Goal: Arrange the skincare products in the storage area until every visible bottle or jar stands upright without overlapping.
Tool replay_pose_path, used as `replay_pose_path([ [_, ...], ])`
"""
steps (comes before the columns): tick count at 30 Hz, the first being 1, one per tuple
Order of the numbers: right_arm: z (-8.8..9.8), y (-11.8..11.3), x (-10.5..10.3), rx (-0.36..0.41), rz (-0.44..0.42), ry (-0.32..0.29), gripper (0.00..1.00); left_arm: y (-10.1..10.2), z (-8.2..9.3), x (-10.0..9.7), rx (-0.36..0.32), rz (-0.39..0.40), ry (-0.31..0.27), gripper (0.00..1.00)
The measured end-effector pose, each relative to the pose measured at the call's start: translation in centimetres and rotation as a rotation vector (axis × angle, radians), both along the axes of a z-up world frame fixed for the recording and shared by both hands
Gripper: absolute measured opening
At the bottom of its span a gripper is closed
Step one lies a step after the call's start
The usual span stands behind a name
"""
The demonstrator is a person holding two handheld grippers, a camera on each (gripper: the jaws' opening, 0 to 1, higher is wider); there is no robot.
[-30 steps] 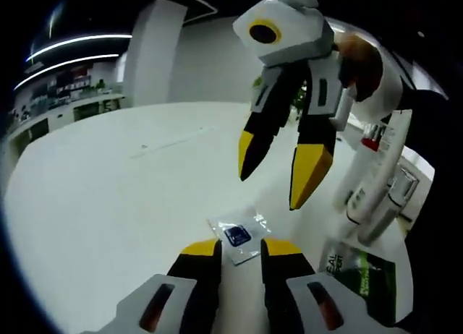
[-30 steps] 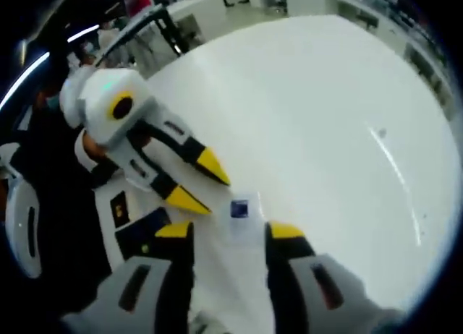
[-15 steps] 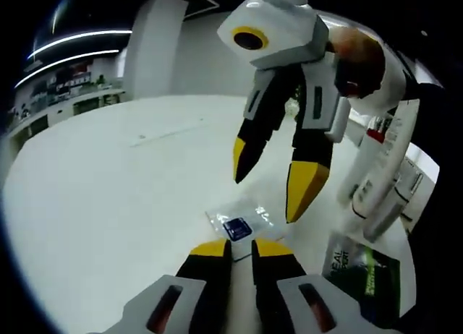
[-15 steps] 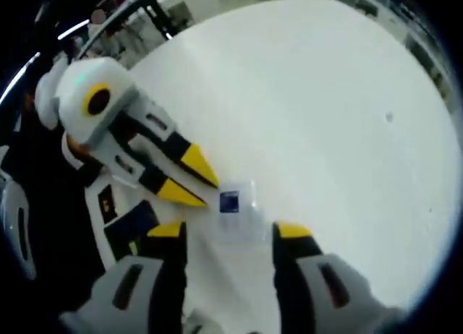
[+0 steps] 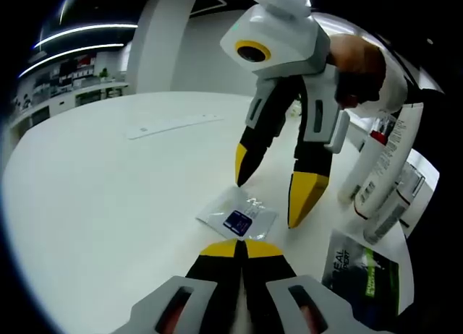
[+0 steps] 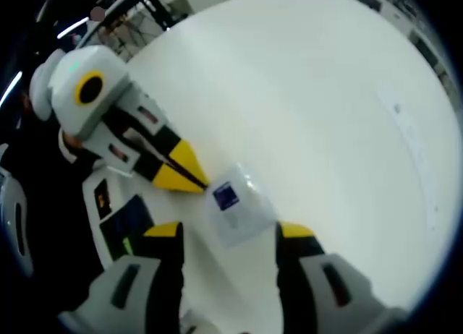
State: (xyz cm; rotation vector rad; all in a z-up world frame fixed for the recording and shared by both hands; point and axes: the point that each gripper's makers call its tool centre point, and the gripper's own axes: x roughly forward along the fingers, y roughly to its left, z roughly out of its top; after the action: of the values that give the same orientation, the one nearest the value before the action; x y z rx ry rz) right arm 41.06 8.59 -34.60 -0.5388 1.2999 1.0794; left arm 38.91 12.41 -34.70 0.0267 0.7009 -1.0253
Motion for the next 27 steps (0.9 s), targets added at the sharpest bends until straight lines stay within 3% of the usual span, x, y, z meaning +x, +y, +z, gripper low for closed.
replay_pose_path([
  [6, -0.2, -0.1, 0.2, 0.0, -0.003, 0.002, 0.51, 0.2, 0.0, 0.3, 0.011, -0.003, -0.01, 0.0],
  [12, -0.2, -0.2, 0.4, 0.005, -0.011, 0.0, 0.49, 0.1, 0.9, 0.9, -0.029, -0.001, -0.025, 0.0],
  [19, -0.3, -0.1, 0.5, 0.008, -0.012, 0.0, 0.49, 0.1, 0.1, 1.6, -0.012, -0.012, -0.029, 0.0],
  [27, -0.3, 0.0, 0.4, 0.019, -0.025, -0.007, 0.47, -0.3, -0.3, 0.9, -0.018, 0.002, -0.009, 0.0],
])
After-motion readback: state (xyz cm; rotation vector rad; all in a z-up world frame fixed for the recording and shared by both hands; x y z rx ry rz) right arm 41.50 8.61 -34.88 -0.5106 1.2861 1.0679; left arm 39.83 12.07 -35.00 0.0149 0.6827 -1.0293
